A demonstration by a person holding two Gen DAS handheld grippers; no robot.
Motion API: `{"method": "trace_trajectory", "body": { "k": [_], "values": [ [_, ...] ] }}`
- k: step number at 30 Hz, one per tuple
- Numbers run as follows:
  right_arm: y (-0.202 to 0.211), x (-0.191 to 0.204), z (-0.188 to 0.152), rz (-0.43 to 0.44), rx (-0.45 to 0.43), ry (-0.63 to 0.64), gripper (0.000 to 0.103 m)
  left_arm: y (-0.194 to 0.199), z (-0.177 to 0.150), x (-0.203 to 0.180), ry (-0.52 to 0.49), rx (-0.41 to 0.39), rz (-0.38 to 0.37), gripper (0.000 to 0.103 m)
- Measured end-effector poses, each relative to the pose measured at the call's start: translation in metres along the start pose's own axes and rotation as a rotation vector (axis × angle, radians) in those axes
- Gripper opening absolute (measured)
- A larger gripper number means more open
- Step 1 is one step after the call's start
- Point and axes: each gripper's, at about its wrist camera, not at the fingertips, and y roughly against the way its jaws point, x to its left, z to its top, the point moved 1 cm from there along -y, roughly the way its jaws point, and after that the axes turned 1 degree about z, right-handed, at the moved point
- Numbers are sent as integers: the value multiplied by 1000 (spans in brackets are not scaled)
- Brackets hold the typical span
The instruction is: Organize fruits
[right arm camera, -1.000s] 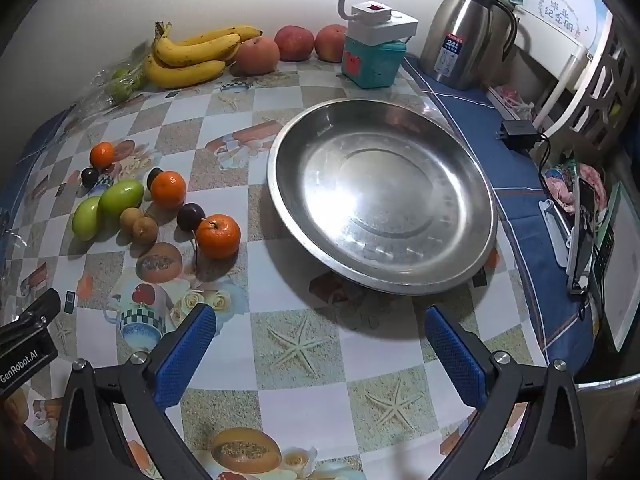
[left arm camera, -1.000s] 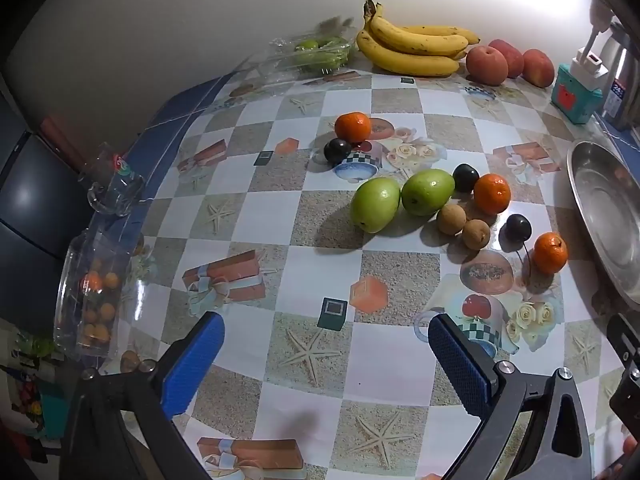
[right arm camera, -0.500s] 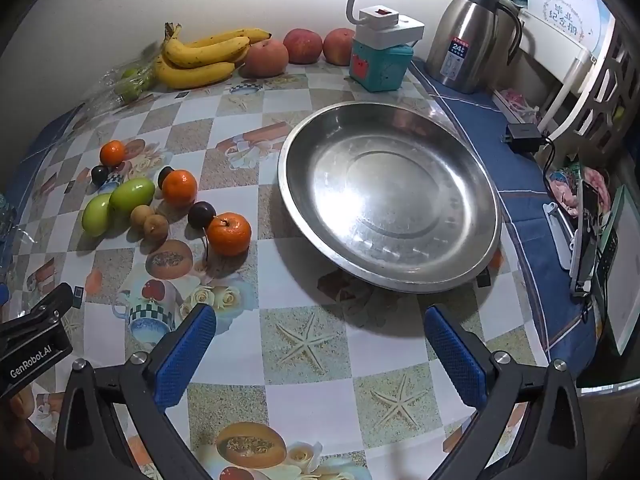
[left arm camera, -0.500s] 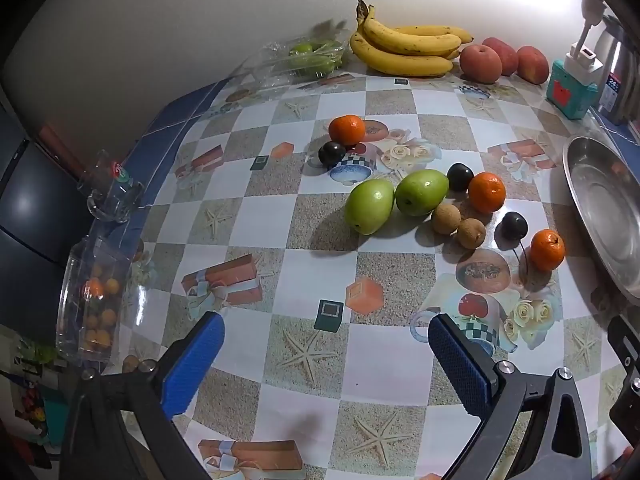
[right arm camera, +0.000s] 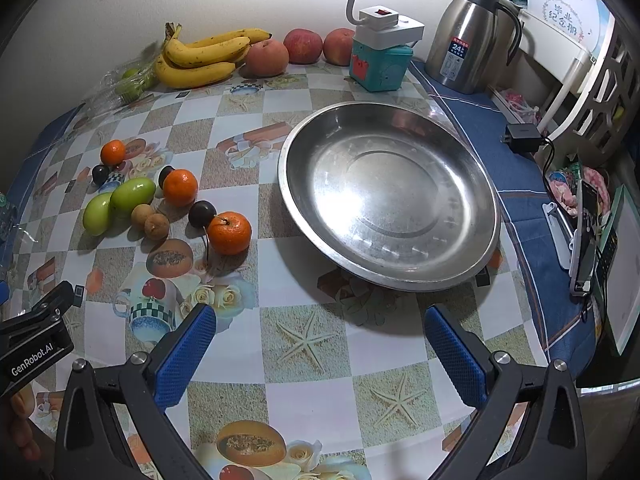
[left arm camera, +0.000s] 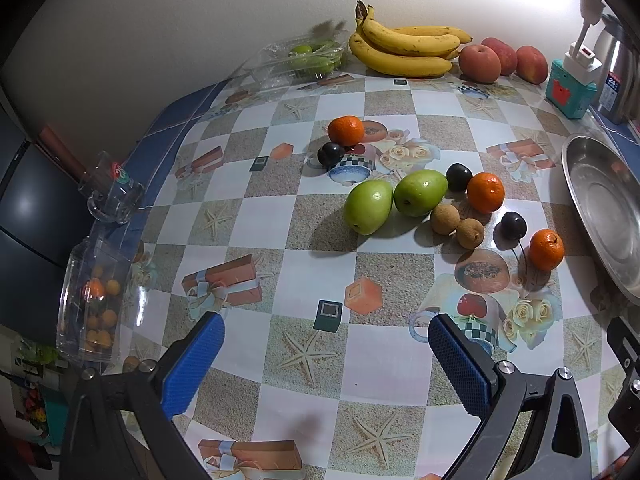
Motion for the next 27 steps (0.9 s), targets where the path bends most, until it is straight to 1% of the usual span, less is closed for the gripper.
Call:
{"method": "trace_trajectory", "body": {
  "k": [27],
  "values": [
    [2, 2, 1, 14, -15, 2, 103, 0, -1, 0, -4, -1, 3, 103]
  ]
}}
